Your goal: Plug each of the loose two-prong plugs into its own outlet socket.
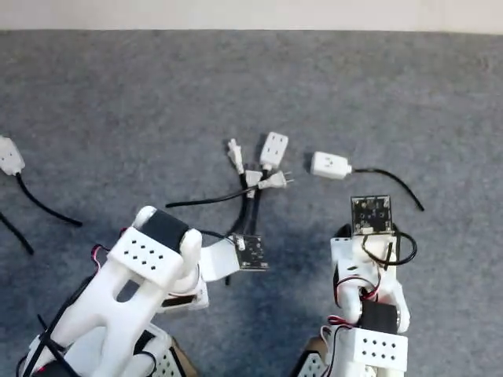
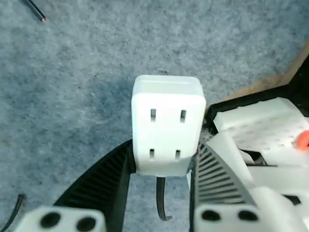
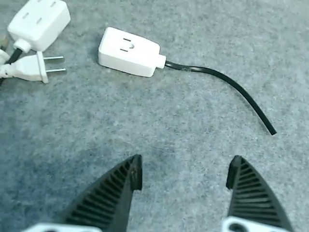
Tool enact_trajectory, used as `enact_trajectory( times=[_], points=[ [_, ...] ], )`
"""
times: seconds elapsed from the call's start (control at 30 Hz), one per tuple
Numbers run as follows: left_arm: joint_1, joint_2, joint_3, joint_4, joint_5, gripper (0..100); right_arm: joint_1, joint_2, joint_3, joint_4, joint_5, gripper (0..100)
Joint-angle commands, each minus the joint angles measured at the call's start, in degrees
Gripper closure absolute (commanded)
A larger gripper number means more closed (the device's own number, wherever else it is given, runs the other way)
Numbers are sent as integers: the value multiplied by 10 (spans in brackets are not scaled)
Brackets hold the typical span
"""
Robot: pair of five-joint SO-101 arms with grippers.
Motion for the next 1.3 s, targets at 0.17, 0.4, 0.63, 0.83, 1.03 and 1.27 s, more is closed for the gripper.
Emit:
enact_trajectory(
  times=[0.17, 0.4, 0.63, 0.83, 1.03, 1.27],
  points=[
    [-99, -9, 50, -165, 26, 996, -6, -7, 27, -18, 11, 722],
    [-71, -9, 80, -205, 31, 996, -6, -7, 27, -18, 11, 722],
    [-29, -9, 153, -297, 99, 992, -6, -7, 27, -18, 11, 722],
    [-40, -14, 197, -398, 178, 795, -6, -7, 27, -18, 11, 722],
    [-41, -15, 164, -399, 191, 733, -7, -7, 27, -18, 11, 722],
    [-38, -15, 121, -390, 243, 733, -18, -7, 27, -16, 11, 722]
  ],
)
